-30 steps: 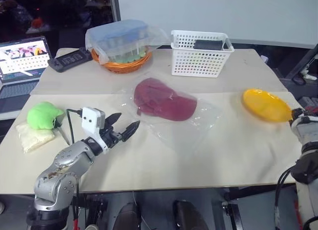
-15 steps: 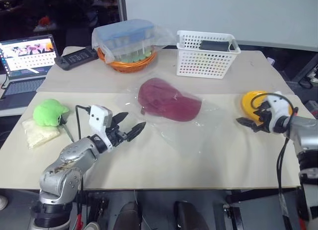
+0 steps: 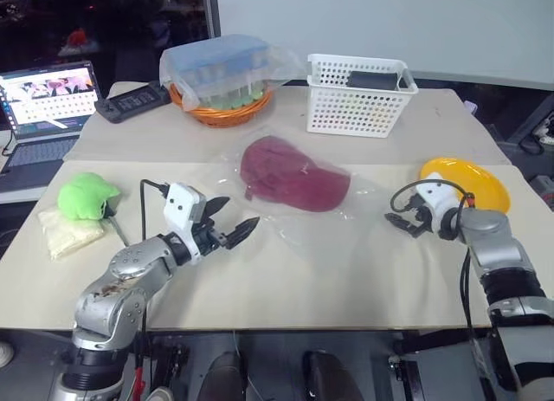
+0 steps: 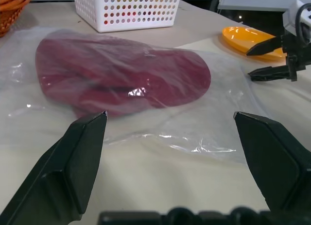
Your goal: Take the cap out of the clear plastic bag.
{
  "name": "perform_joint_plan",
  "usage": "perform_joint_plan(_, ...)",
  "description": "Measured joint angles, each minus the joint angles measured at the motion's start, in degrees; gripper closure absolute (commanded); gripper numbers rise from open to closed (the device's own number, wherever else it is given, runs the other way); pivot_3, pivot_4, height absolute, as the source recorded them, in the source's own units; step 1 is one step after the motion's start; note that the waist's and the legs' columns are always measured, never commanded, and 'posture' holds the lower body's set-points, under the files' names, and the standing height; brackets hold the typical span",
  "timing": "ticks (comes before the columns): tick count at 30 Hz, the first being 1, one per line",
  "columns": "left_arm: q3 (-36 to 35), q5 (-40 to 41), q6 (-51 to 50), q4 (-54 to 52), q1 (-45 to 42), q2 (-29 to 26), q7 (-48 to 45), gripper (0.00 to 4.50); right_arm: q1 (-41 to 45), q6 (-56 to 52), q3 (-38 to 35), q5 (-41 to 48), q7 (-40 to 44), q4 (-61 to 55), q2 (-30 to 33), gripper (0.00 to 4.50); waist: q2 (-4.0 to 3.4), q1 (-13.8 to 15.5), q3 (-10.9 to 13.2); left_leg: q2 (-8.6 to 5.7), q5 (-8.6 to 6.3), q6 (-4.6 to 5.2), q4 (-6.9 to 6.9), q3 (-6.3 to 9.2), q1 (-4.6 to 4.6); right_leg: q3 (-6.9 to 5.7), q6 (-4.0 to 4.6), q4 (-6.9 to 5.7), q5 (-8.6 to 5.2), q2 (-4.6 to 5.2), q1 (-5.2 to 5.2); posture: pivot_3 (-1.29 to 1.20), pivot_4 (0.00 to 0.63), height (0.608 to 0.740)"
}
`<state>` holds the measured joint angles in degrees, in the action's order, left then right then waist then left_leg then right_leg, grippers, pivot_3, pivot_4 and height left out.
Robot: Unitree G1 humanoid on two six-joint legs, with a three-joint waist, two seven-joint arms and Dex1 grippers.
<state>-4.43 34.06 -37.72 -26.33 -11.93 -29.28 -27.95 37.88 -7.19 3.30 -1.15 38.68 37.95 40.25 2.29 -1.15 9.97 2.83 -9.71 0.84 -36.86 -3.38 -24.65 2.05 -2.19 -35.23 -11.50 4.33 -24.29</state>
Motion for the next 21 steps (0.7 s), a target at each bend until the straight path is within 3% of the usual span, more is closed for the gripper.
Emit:
perform_joint_plan(7, -0.68, 0.04, -0.13, -0.51, 0.02, -0.28, -0.33, 0.00, 0.20, 1.04, -1.15, 0.33, 0.50, 1.45, -1.29, 0.02, 0.00, 0.07, 0.00, 0.00, 0.00, 0.00, 0.00, 0.00, 0.00, 0.00, -0.01, -0.02, 0.01, 0.00, 0.00, 0.00, 0.150, 0.730)
perform_joint_plan(16, 0.51, -0.41, -0.05, -0.27, -1.56, -0.80, -2.01, 0.00, 3.88, -0.73, -4.77, 2.01, 3.26, 2.41, 3.17, 0.02, 0.00, -0.02, 0.00, 0.00, 0.00, 0.00, 0.00, -0.01, 0.03, 0.00, 0.00, -0.02, 0.00, 0.00, 0.01, 0.00, 0.150, 0.730)
perform_joint_plan(21, 1.10, -0.84, -0.04, 0.68, -2.18, -0.79, -2.46, 0.00, 5.03, -0.29, -3.96, 1.79, 3.44, 4.85, 0.34, 0.02, 0.00, -0.27, 0.00, 0.01, 0.00, 0.00, 0.00, 0.01, 0.03, 0.01, -0.01, -0.04, 0.01, -0.02, 0.01, 0.00, 0.150, 0.730)
